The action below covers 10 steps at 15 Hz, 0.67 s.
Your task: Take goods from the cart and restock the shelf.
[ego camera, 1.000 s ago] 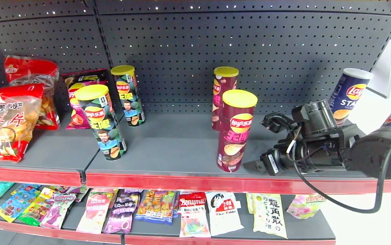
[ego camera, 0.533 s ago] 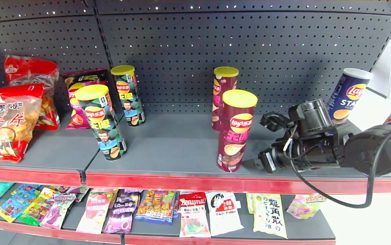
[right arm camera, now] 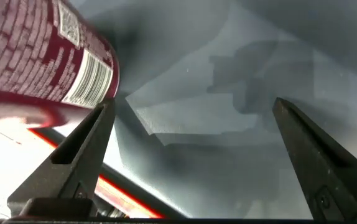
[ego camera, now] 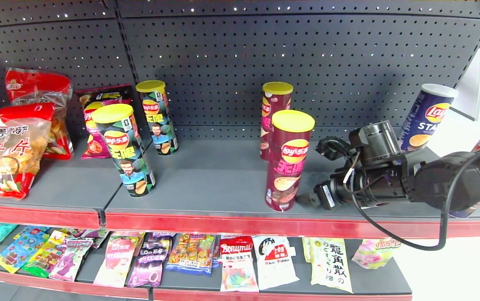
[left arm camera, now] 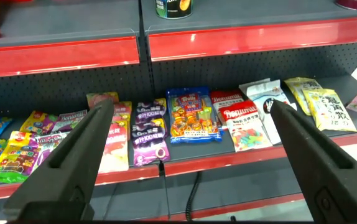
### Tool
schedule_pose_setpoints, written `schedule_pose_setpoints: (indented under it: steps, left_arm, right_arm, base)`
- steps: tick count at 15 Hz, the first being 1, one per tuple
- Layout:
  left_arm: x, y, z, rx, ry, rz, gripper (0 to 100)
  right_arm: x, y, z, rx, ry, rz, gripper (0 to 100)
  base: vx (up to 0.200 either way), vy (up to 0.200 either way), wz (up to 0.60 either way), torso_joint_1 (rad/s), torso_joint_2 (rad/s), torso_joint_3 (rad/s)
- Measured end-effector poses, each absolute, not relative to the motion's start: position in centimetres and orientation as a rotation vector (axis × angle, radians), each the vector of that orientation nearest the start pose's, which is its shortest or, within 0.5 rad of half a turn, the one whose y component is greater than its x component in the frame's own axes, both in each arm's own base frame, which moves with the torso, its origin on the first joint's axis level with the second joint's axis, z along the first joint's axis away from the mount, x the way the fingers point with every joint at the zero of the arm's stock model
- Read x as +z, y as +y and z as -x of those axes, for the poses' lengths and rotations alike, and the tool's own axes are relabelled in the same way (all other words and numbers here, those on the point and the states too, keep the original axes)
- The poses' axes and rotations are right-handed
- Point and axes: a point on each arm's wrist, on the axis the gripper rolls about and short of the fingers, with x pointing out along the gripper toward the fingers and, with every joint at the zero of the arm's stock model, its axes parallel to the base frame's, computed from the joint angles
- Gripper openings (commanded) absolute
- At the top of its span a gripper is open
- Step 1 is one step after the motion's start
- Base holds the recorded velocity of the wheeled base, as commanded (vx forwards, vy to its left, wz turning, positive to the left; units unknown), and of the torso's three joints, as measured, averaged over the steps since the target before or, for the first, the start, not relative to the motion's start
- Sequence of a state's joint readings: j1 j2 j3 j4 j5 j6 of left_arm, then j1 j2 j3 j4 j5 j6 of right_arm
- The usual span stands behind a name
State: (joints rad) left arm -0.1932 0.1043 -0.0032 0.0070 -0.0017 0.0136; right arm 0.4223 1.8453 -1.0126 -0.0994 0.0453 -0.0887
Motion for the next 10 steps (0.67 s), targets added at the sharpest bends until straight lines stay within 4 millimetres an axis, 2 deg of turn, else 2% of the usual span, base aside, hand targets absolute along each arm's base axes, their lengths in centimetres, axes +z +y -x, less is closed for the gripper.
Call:
schedule_pose_setpoints:
  steps: [10]
  left_arm:
    - [7.76,0.29,1.48,-0.195,0.107,-0.024,100]
  right_arm:
    - [14.04,14.36,-30.88,0.489,0.701,0.227,100]
  base:
    - [0.0,0.0,0.0,0.0,0.0,0.0]
